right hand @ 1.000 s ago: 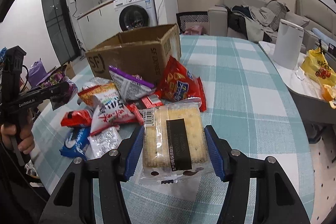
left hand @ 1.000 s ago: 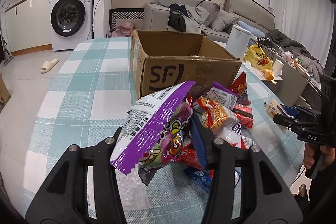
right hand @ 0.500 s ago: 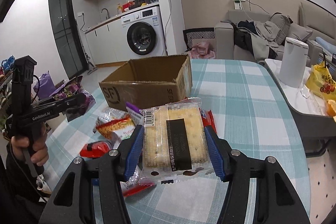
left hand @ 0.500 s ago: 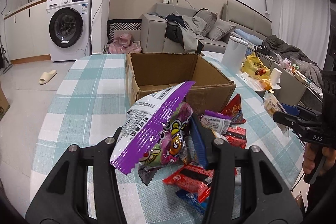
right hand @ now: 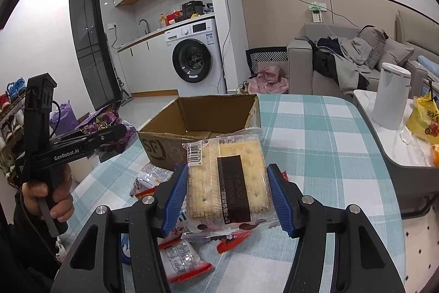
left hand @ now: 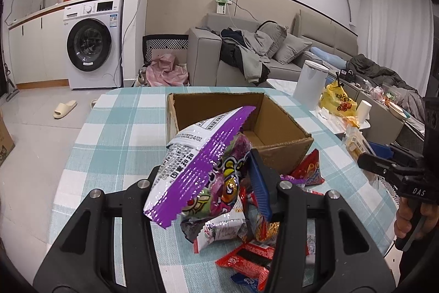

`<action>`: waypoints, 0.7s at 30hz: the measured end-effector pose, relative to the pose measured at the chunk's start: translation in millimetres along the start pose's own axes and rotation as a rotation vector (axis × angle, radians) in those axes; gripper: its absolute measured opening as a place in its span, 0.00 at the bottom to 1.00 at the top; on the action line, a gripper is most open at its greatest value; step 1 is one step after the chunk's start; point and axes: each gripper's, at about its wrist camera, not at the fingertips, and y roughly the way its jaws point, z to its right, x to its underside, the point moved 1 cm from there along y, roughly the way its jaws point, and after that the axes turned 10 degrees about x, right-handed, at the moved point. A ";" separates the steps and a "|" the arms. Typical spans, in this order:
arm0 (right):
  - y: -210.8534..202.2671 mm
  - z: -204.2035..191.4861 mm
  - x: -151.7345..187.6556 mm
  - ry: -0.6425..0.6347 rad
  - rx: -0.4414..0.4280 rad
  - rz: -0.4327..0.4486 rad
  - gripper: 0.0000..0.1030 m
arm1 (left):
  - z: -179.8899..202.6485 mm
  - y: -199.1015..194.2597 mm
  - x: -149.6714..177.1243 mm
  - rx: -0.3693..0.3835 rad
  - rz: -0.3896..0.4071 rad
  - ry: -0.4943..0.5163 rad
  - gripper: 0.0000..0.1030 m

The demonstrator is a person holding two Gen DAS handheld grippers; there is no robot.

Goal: Organize snacks
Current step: 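Grasp and lift the purple bag with left tool while right tool lifts the cracker packet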

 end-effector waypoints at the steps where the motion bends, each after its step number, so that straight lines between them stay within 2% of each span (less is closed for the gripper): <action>1: 0.8 0.3 -1.5 0.003 0.000 0.003 0.57 | -0.4 0.1 -1.9 -0.003 0.003 0.003 0.44; 21: 26.0 -13.2 -42.0 0.016 -0.054 0.050 0.57 | -9.2 20.4 -29.1 -0.019 0.003 0.000 0.44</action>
